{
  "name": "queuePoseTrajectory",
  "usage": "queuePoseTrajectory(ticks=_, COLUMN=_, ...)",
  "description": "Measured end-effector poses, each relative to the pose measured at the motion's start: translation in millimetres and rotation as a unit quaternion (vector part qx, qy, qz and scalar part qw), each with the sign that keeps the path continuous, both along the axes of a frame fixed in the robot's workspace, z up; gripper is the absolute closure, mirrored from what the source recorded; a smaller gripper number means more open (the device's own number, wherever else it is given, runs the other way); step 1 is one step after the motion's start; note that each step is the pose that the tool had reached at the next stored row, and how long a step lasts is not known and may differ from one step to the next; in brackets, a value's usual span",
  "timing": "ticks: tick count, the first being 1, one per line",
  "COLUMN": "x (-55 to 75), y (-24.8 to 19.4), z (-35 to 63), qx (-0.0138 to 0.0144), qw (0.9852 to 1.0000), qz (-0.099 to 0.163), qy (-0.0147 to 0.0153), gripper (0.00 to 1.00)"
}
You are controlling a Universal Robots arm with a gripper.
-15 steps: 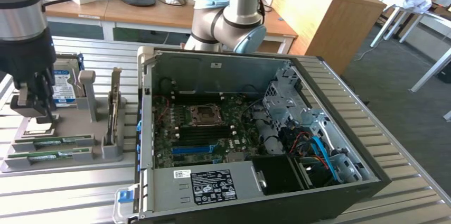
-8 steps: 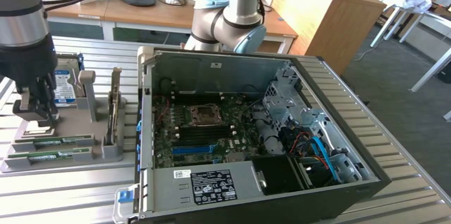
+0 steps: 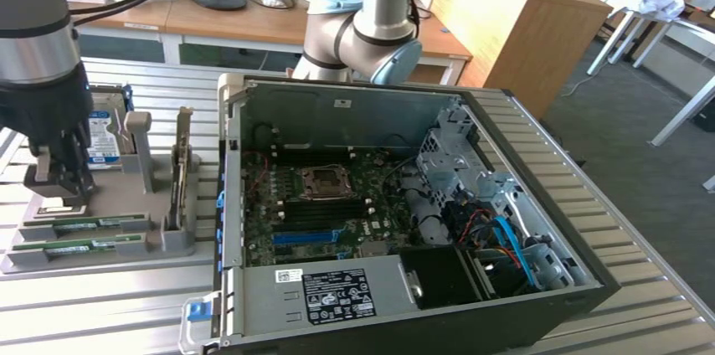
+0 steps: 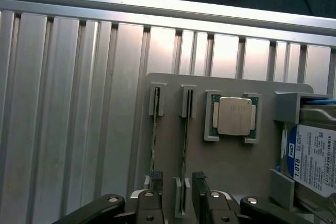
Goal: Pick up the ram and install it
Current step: 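Pick up the ram and move it above insertion slot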
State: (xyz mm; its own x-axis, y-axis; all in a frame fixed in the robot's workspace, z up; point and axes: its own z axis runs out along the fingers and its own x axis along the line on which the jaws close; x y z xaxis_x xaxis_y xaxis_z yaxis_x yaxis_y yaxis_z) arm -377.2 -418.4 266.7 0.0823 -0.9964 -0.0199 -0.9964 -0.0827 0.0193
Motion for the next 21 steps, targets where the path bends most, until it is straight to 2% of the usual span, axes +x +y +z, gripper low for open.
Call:
queuePoseTrajectory(ticks=9, x=0.0, y=0.0, z=-9.6, qx=0.0000, qw=1.0000, qz=0.000, qy=0.0000, gripper=0.64)
queuePoseTrajectory(ticks=15, x=-0.1, y=-0.2, z=-10.0, qx=0.0000, qw=1.0000, qz=0.000, qy=0.0000, gripper=0.64)
queuePoseTrajectory(ticks=17, x=0.0, y=-1.8, z=-10.1, qx=0.0000, qw=1.0000, qz=0.000, qy=0.0000, gripper=0.64)
queuePoseTrajectory(ticks=21, x=0.0, y=-7.8, z=-10.0, qx=0.0000, qw=1.0000, qz=0.000, qy=0.0000, gripper=0.64)
